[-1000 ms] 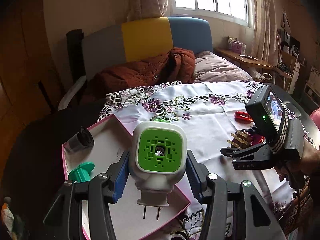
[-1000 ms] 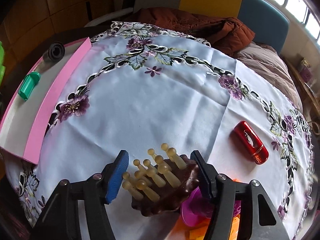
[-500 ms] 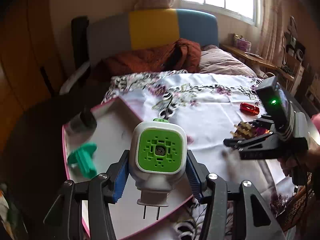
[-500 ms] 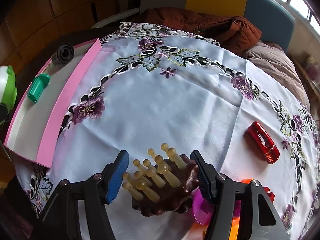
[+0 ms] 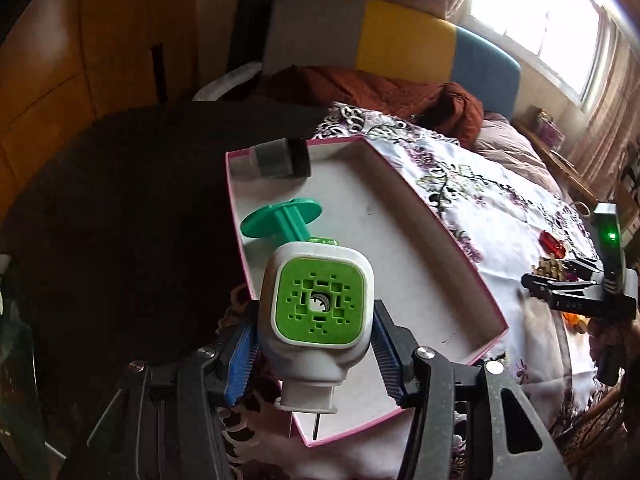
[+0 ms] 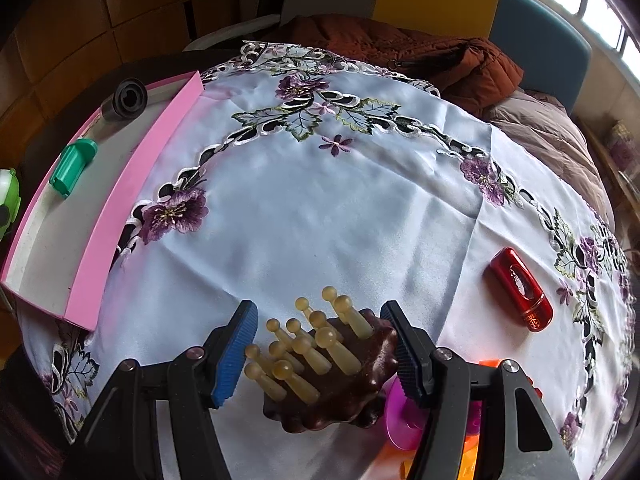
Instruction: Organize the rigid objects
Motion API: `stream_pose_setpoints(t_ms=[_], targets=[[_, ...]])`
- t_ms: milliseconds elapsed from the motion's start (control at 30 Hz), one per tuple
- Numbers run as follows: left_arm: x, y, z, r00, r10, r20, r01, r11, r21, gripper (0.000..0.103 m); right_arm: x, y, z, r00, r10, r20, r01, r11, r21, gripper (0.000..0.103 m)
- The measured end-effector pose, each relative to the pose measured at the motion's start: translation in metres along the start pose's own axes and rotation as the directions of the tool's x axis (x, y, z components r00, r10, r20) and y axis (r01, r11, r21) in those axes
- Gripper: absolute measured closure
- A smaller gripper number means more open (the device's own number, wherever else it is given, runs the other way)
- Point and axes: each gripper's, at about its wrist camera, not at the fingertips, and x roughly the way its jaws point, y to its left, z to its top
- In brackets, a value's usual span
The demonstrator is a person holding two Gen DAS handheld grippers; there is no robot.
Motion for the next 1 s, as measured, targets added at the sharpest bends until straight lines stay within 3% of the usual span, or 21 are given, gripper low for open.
stream_pose_setpoints(t_ms=[367,633,1000], targets=[[0.018,-0.023,0.000,0.999,0.019,-0.045,-0.016,0.997,0.071,0.049,0.000,0.001,-0.001,1.000,-0.004,0.001,0.004,1.000,-0.007,0.039],[0.035,-0.027,0.002,0.995,-0.015,-0.094,0.020,0.999,0.051,0.049,0.000,0.001,-0.001,1.000,-0.004,0.001,0.004,1.000,-0.007,0.039],[0.065,-0.023,0.012,0.991,0.003,-0.136,0.002,0.999,0.039,0.049,0.000,0.000,0.000,1.000,-0.004,0.001,0.004,1.000,-0.007,0.039]])
